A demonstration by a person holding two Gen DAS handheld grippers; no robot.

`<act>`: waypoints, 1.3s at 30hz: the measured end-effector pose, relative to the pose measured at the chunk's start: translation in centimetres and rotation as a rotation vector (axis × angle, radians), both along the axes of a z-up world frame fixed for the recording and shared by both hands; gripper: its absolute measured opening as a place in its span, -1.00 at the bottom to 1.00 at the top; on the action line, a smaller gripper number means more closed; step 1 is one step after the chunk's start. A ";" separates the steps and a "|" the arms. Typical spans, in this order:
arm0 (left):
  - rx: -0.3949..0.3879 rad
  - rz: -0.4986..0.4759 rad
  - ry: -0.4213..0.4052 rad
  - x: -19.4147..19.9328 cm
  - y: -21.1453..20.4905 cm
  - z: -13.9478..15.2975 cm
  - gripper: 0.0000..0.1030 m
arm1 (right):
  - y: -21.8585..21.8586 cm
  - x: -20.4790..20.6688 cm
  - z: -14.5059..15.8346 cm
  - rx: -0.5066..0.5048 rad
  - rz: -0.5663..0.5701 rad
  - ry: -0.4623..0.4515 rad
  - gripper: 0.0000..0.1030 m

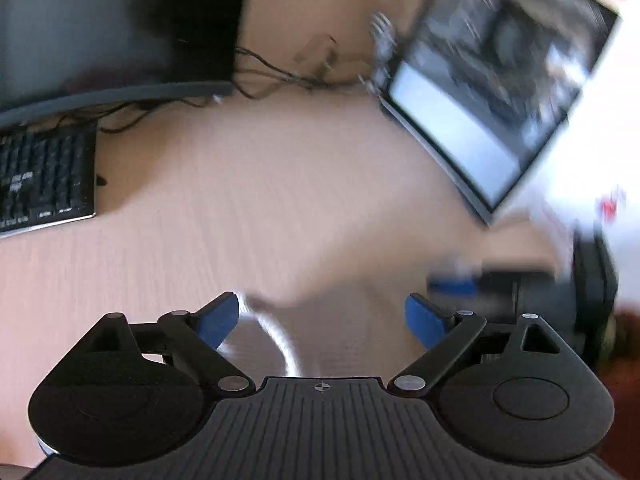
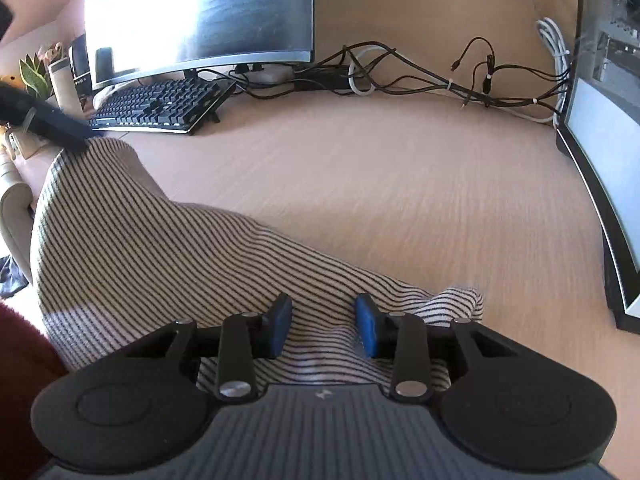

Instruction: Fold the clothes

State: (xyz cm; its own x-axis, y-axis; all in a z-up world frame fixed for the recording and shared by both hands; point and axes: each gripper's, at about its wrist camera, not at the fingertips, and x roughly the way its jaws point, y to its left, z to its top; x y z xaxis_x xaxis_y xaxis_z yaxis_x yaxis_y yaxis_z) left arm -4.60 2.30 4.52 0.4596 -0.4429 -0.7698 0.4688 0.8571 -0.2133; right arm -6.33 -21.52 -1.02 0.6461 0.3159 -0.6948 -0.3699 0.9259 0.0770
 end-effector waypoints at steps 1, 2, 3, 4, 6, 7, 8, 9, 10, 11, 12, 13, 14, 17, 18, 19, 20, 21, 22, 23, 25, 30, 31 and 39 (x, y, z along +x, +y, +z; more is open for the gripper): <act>0.037 -0.020 0.014 -0.4 -0.7 -0.7 0.71 | -0.1 0.2 0.0 0.002 0.001 -0.001 -0.34; 0.063 -0.032 0.034 -0.6 -1.1 -1.6 0.62 | -0.2 0.5 0.0 0.004 0.001 -0.002 -0.34; 0.083 -0.037 0.058 -0.6 -1.3 -2.5 0.23 | -0.3 0.7 -0.1 0.005 0.001 -0.003 -0.34; 0.088 -0.032 0.086 -0.4 -1.4 -3.4 -0.14 | -0.1 1.1 -0.2 0.005 0.002 -0.005 -0.34; 0.067 0.000 0.144 0.4 -1.3 -4.9 -0.26 | 0.2 1.0 -0.1 0.017 -0.008 -0.004 -0.33; 0.051 0.015 0.157 0.7 -1.1 -5.2 -0.34 | -0.1 1.1 0.1 0.035 -0.019 0.001 -0.32; 0.035 0.030 0.170 1.0 -0.9 -5.4 -0.37 | -0.4 1.0 0.5 0.056 -0.041 0.006 -0.25; 0.018 0.045 0.184 1.3 -0.6 -5.7 -0.39 | -1.0 0.7 1.2 0.079 -0.072 0.004 -0.21; 0.002 0.059 0.197 1.7 -0.4 -5.9 -0.39 | -1.9 0.2 1.9 0.098 -0.099 -0.003 -0.11; -0.014 0.074 0.210 2.0 -0.2 -6.2 -0.39 | -3.0 -0.6 2.8 0.117 -0.124 -0.011 -0.03; -0.030 0.089 0.224 2.3 0.0 -6.4 -0.39 | -3.7 -1.5 3.5 0.132 -0.147 -0.013 -0.01; -0.046 0.104 0.237 2.7 0.3 -6.7 -0.39 | -4.2 -2.5 4.0 0.137 -0.164 -0.013 0.06; -0.062 0.119 0.250 3.0 0.5 -6.9 -0.39 | -4.8 -3.7 4.4 0.129 -0.182 -0.013 0.19; -0.108 0.157 0.286 3.8 1.2 -7.6 -0.39 | -6.6 -7.7 4.5 0.108 -0.212 0.025 0.32; -0.119 0.160 0.291 3.7 1.4 -7.7 -0.38 | -7.1 -8.7 4.2 0.113 -0.226 0.048 0.33; -0.132 0.165 0.297 3.8 1.6 -7.9 -0.36 | -7.4 -9.8 3.8 0.131 -0.238 0.074 0.35; -0.145 0.170 0.303 3.9 1.7 -8.0 -0.36 | -7.5 -10.6 3.2 0.167 -0.251 0.103 0.39; -0.159 0.177 0.309 3.9 1.9 -8.1 -0.36 | -7.6 -11.3 2.4 0.208 -0.268 0.130 0.40; -0.173 0.185 0.316 4.0 1.9 -8.3 -0.36 | -7.7 -11.7 1.5 0.248 -0.282 0.154 0.41; -0.185 0.191 0.321 4.0 2.0 -8.4 -0.36 | -7.7 -11.6 0.4 0.287 -0.293 0.175 0.41; -0.203 0.204 0.329 4.1 2.1 -8.5 -0.36 | -7.5 -11.3 -1.8 0.365 -0.319 0.218 0.41; -0.221 0.215 0.357 4.5 2.0 -8.5 -0.32 | -5.6 -10.1 -1.9 0.449 -0.295 0.215 -0.30; -0.224 0.214 0.366 4.7 1.9 -8.2 -0.25 | -5.2 -9.9 -0.6 0.449 -0.269 0.184 -0.39; -0.140 0.101 0.204 12.1 -0.8 1.6 0.45 | -3.4 1.1 10.5 0.597 -0.244 -0.224 -0.81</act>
